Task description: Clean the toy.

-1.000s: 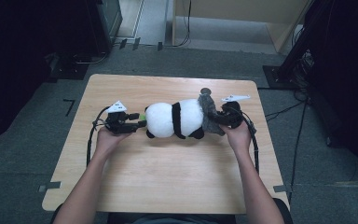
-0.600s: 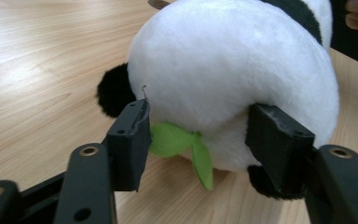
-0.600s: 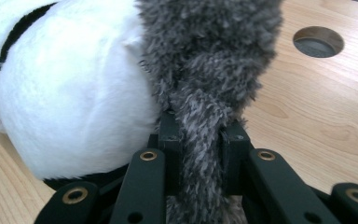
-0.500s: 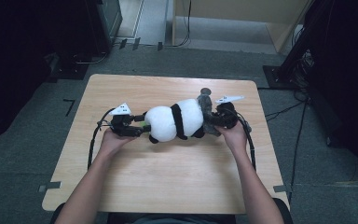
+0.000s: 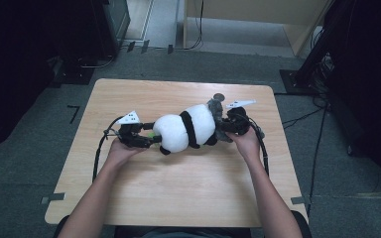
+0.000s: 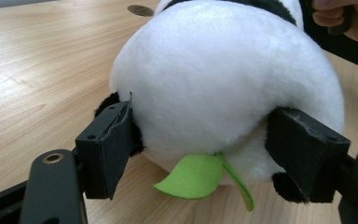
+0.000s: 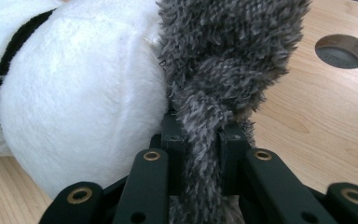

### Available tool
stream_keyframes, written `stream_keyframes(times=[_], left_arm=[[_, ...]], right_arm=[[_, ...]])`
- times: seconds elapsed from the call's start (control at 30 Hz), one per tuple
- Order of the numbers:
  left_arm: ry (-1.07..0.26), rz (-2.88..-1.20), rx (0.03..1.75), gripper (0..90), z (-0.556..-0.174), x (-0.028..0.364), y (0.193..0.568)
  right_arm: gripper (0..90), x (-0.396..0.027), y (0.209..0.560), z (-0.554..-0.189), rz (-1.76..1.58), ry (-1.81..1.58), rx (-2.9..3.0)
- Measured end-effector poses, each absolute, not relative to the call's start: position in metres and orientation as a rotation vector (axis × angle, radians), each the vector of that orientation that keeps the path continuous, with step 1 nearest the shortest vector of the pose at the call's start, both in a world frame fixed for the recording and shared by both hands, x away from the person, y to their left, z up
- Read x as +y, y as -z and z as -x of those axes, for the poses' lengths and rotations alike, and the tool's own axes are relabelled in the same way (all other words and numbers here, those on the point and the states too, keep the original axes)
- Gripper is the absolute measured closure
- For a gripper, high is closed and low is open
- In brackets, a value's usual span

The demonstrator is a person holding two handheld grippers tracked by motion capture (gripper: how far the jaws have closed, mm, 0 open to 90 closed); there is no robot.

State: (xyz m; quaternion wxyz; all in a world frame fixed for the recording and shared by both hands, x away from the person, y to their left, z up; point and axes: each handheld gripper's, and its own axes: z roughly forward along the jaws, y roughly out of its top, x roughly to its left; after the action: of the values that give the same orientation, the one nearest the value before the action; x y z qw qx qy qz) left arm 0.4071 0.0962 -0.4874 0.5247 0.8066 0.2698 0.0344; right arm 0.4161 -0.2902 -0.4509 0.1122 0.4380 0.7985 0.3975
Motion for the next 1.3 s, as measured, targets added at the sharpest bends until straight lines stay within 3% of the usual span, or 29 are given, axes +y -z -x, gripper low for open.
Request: stream_keyframes(times=[0.2, 0.33, 0.57, 0.7, 0.97, 1.13, 1.3], left_arm=[[-0.092, -1.93, 0.631, 21.8, -0.406, 0.096, 0.489], [-0.06, -1.922, 0.624, 11.5, -0.41, 0.091, 0.495], [-0.039, -1.911, 0.615, 14.4, -0.408, 0.089, 0.495], [-0.007, -1.919, 0.591, 26.0, -0.408, 0.089, 0.495], [-0.014, -1.966, 0.618, 61.1, -0.404, 0.088, 0.488], [-0.04, -1.951, 0.611, 70.0, -0.396, 0.084, 0.479], [-0.083, -1.872, 0.625, 72.8, -0.391, 0.088, 0.469]], right_arm=[[78.5, -0.29, 0.452, -0.418, -1.28, -1.197, 2.348], [78.6, -0.287, 0.453, -0.42, -1.268, -1.199, 2.348], [79.1, -0.283, 0.454, -0.421, -1.277, -1.193, 2.333], [79.3, -0.281, 0.456, -0.422, -1.285, -1.189, 2.315], [79.0, -0.281, 0.453, -0.421, -1.284, -1.173, 2.295], [77.7, -0.29, 0.45, -0.422, -1.337, -1.166, 2.25], [77.2, -0.308, 0.442, -0.419, -1.377, -1.2, 2.185]])
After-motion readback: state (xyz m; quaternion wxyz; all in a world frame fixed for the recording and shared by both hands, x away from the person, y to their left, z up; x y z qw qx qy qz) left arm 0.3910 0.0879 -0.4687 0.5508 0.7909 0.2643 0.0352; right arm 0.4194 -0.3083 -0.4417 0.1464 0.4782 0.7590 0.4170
